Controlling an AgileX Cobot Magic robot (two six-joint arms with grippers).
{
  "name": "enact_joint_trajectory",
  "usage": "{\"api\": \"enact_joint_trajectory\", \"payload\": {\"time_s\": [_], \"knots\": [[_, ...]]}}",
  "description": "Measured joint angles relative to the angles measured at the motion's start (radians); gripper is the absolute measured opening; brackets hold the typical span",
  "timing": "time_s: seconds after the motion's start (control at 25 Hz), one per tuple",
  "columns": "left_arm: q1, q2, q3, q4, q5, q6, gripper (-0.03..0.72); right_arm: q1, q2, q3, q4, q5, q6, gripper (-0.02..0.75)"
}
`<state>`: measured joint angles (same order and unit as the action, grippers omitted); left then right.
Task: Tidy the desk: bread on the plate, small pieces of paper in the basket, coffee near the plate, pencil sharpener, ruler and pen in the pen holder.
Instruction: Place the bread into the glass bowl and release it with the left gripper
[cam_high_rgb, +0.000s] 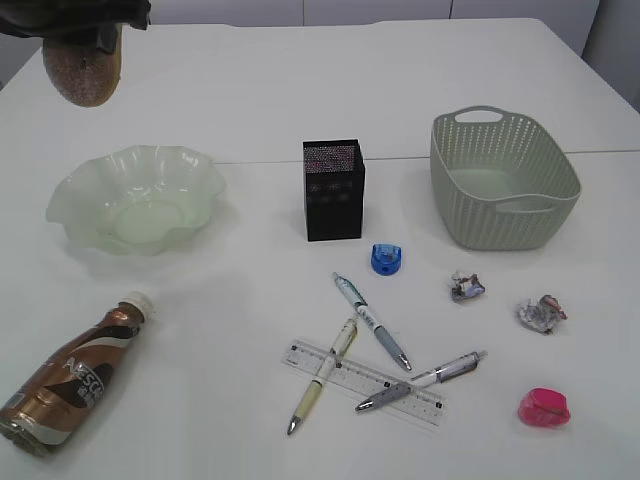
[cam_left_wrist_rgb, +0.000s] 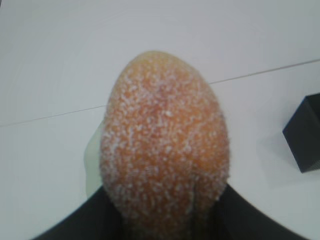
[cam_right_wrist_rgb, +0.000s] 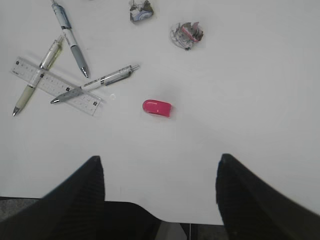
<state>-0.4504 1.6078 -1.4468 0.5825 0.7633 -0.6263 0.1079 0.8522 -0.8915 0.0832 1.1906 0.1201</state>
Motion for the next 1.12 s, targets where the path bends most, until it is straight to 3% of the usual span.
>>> {"api": "enact_joint_trajectory", "payload": {"time_s": [0.4, 1.12], "knots": [[0.176, 0.19, 0.001, -0.003, -0.198, -0.036, 0.243, 0.0, 0.0, 0.0, 0.0, 0.011, 0.0, 0.54], [0.2, 0.473, 0.001, -0.022, -0.362, -0.039, 0.245, 0.0, 0.0, 0.0, 0.0, 0.032, 0.0, 0.54]]}}
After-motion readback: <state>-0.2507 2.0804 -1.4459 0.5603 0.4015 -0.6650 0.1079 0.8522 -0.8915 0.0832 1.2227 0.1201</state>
